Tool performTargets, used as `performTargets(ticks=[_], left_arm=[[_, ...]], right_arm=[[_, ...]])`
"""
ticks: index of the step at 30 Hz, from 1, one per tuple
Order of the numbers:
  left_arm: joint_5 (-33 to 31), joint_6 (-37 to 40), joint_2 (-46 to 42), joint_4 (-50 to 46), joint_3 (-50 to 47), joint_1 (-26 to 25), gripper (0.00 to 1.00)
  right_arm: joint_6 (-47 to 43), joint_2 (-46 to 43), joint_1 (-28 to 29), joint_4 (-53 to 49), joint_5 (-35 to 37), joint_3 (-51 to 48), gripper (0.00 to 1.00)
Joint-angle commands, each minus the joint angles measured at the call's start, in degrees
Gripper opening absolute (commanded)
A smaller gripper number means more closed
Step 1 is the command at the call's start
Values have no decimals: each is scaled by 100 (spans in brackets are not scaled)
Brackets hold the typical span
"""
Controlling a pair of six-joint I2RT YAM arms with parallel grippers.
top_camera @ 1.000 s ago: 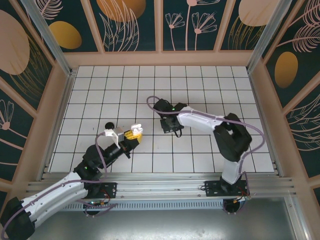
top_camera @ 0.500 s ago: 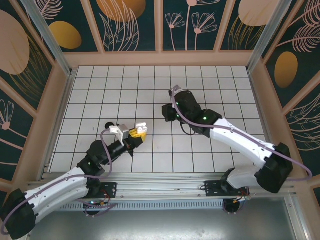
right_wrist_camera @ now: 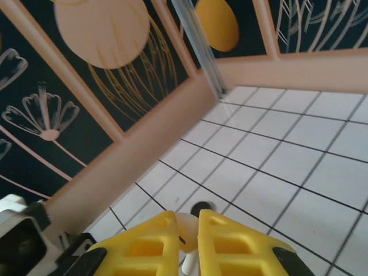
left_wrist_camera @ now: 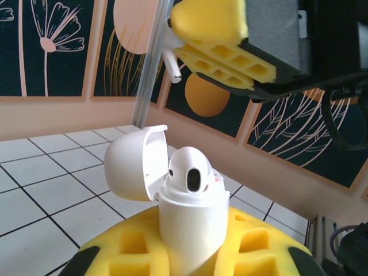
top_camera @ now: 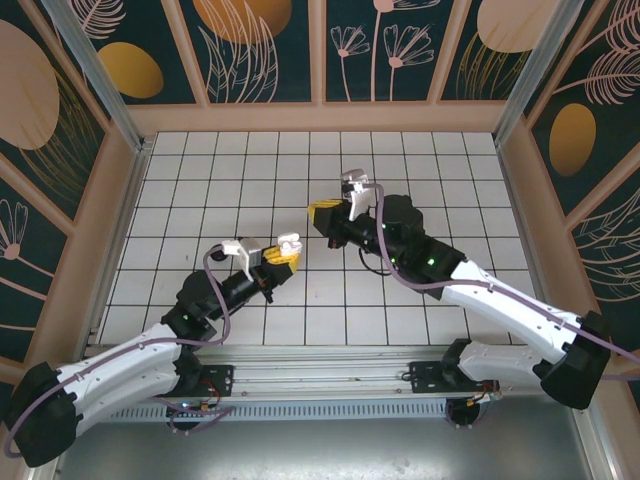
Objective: Insert wireless bluetooth earbuds into charging case
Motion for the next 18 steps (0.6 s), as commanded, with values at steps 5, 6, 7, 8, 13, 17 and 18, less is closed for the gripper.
performTargets(ticks=[5,6,7,8,13,17,18], left_arm=[[-57,-437,23,428,355,1,0],[-63,-464,33,411,378,1,0],[-69,-475,32,384,398,1,0],[-80,-477,30,365,413,3,0],[-184,-538,39,323,442,1,0],[-345,-588,49,195,475,1,0],[-395,-614,48,155,486,1,0]], right_arm=[[39,-166,133,1482,-476,-335,11],[50,-156,151,1553,-503,-353,11],[66,-140,168,1607,-523,-378,11],[70,-126,188,1632,-539,-386,11],[49,-72,283,1683,-578,-411,11],[1,-71,358,1629,-562,-459,11],[-18,-77,375,1604,-553,-460,11]])
